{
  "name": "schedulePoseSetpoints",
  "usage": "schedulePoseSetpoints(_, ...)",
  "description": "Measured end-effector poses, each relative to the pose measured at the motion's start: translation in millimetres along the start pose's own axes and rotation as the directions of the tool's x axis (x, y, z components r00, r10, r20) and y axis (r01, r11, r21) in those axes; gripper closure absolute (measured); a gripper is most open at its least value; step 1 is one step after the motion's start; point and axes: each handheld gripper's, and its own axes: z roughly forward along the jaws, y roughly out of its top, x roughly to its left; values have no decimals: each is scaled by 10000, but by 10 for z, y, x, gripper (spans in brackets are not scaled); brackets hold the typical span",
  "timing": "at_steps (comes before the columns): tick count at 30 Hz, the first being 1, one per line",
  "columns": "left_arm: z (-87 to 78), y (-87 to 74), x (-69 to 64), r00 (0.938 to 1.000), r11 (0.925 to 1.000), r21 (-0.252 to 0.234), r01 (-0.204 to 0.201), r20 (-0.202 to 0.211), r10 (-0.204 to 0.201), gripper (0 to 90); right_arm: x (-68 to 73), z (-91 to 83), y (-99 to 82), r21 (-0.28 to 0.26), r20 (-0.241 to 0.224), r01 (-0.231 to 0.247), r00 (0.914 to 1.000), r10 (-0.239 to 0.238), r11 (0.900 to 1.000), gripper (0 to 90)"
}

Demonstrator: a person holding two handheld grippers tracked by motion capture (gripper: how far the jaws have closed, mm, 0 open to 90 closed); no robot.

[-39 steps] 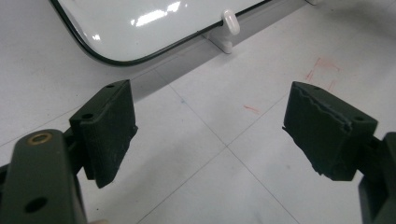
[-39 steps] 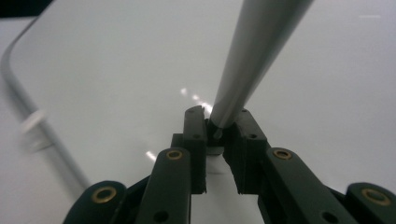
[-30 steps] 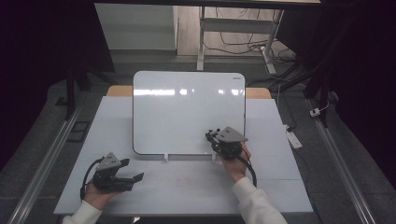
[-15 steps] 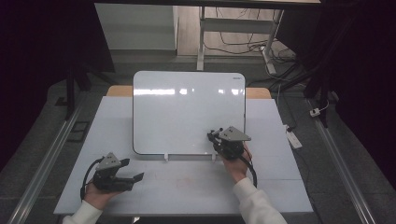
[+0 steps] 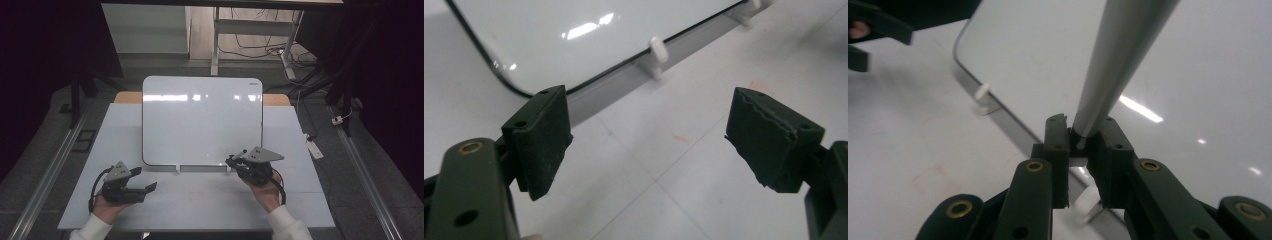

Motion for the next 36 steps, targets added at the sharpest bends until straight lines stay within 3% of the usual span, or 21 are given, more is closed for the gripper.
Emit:
schedulePoseSetpoints(11, 43, 225, -154, 9978, 9984, -356, -432, 478, 449, 195, 143, -179, -106, 300, -614, 15, 9981, 4, 9995, 775)
schedulePoseSetpoints(15, 110, 411, -296, 9929, 9955, -491, -805, 843, 844, 206, 186, -154, -130, 521, -878, 87, 9961, -41, 9986, 775)
schedulePoseSetpoints(18, 196, 581, -427, 9857, 9922, -635, -1077, 1231, 1148, 225, 221, -109, -142, 634, -1197, 47, 9928, 29, 9980, 775)
schedulePoseSetpoints(21, 338, 737, -579, 9740, 9877, -619, -1433, 1680, 1519, 245, 270, -56, -149, 834, -1529, 136, 9882, -7, 9964, 775)
schedulePoseSetpoints(25, 534, 909, -765, 9526, 9804, -582, -1884, 2318, 1968, 269, 328, 21, -156, 1036, -1892, 117, 9819, 82, 9946, 775)
schedulePoseSetpoints(30, 697, 1070, -909, 9318, 9743, -703, -2141, 2845, 2253, 303, 396, 117, -174, 1262, -2267, 153, 9739, 138, 9919, 775)
schedulePoseSetpoints(36, 833, 1162, -986, 8939, 9734, -876, -2115, 3854, 2289, 428, 442, 181, -158, 1328, -2415, 223, 9704, 105, 9909, 774)
